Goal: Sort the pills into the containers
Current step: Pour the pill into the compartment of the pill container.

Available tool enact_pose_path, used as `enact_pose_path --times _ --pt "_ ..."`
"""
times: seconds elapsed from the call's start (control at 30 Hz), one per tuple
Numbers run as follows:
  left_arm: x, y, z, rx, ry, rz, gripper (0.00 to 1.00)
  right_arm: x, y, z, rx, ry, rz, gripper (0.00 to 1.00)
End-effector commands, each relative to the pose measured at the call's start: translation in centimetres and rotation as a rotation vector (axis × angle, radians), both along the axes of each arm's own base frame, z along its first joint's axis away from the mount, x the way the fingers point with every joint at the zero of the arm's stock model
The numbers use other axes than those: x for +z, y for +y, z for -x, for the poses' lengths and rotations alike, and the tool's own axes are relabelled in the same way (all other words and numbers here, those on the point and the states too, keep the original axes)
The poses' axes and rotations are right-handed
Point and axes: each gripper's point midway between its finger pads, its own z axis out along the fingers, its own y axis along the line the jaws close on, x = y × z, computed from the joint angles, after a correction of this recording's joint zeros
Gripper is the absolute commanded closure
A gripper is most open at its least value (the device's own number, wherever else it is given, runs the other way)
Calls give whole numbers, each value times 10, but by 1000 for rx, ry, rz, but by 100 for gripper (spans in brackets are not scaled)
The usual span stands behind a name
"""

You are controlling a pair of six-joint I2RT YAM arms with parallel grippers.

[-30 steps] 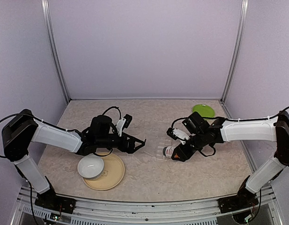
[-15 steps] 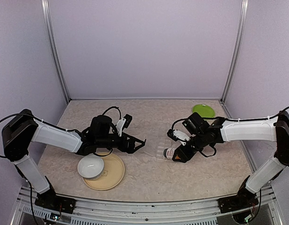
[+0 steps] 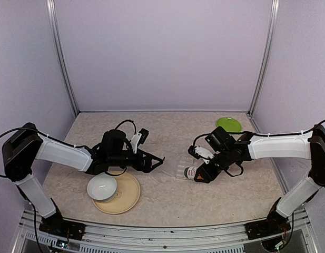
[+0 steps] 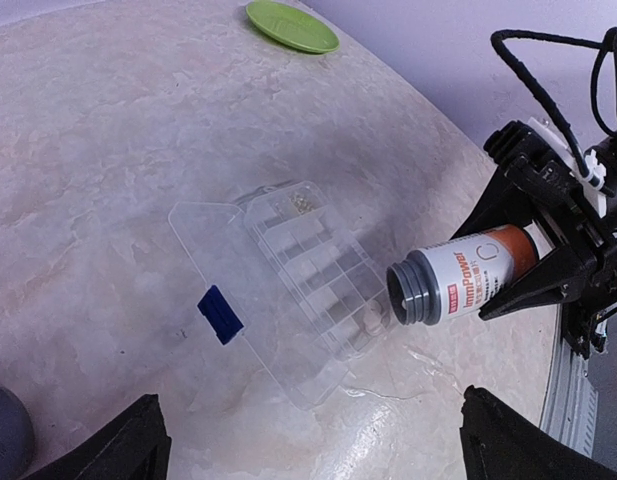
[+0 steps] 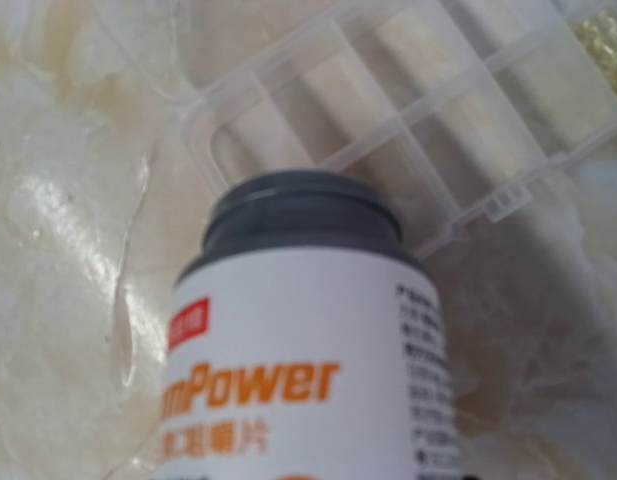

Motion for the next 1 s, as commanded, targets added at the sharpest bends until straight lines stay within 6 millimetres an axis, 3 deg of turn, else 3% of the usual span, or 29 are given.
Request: enact_pose_path --times 0.0,0.33,0.63,0.97 --pt "1 -2 -3 -4 -8 19 1 28 5 -14 -10 -72 -47 85" --pt "1 -2 -2 -5 -8 18 1 24 1 -9 -3 -52 -31 84" --pt "2 -2 -2 -4 -10 19 1 -2 -5 2 12 22 23 84" --pt "3 -2 -2 -5 -12 21 1 5 -1 -4 14 1 13 84"
